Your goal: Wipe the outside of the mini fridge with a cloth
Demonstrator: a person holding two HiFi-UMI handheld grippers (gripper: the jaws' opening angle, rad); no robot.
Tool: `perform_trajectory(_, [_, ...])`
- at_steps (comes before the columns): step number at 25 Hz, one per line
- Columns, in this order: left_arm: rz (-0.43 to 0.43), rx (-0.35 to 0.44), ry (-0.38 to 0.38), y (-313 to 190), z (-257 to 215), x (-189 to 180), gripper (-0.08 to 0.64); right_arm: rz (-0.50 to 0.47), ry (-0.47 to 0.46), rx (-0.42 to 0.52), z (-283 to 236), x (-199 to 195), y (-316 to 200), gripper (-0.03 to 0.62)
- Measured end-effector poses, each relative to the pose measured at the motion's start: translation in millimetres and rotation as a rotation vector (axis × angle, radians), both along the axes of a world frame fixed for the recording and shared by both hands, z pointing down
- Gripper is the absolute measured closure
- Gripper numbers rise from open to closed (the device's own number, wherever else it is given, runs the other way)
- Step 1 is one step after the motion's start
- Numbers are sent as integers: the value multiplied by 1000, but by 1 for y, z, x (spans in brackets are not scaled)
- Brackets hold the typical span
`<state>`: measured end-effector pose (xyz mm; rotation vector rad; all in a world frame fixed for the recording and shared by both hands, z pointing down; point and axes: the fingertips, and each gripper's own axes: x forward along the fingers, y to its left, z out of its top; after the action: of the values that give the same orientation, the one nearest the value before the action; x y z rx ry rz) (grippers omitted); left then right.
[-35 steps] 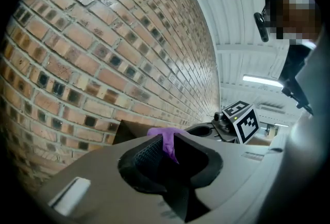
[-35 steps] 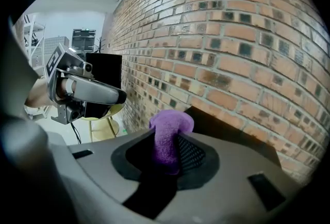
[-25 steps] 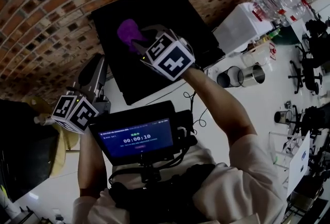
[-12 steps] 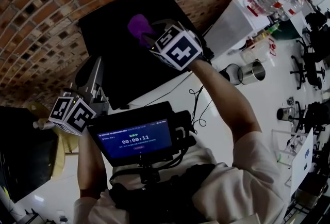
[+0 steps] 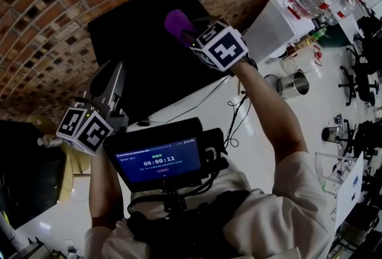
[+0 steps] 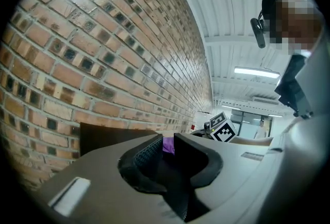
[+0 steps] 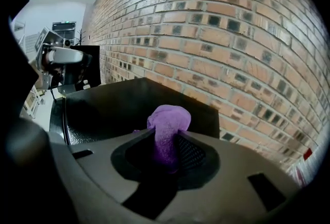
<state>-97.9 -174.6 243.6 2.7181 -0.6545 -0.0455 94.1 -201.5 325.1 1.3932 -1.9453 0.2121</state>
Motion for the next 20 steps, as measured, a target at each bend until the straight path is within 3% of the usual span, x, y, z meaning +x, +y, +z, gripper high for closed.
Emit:
perform_trajectory(10, [35, 3, -16, 12, -2, 4, 508, 77, 54, -6, -1, 40, 15, 480])
perform_trajectory(20, [42, -7, -30, 12, 1, 6, 508, 215, 99, -11, 1, 102, 28, 480])
